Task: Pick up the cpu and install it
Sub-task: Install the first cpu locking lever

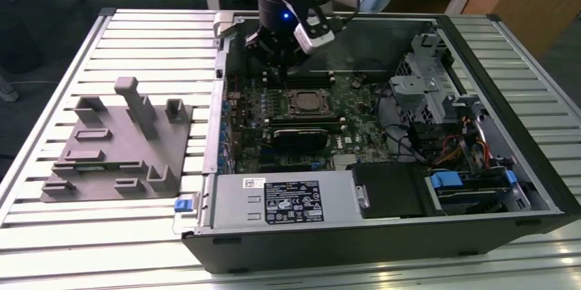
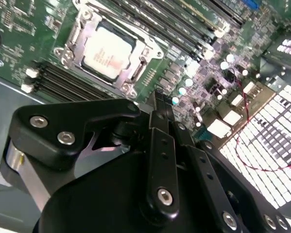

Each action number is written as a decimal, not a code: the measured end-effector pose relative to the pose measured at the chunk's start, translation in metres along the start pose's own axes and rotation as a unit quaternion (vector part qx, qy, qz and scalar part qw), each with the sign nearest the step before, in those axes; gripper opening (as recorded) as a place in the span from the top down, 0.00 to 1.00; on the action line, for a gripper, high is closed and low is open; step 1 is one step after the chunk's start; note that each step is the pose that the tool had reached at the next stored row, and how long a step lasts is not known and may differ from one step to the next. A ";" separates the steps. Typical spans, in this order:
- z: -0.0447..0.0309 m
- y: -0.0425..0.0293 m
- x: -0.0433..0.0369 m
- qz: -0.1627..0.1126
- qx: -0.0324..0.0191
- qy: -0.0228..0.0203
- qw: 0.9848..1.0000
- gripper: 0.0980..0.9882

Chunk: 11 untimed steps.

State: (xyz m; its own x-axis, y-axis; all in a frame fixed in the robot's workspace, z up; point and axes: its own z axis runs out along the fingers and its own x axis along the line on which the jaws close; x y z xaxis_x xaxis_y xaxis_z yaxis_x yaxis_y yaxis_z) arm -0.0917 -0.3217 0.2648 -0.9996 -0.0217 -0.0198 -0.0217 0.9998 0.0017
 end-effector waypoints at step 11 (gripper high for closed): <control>0.0040 0.0159 0.0112 0.000 0.000 0.000 1.000 0.99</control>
State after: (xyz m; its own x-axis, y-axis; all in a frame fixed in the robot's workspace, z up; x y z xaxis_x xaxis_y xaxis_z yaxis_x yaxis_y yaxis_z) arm -0.1032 -0.3059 0.2605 -0.9995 -0.0222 -0.0206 -0.0222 0.9998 0.0016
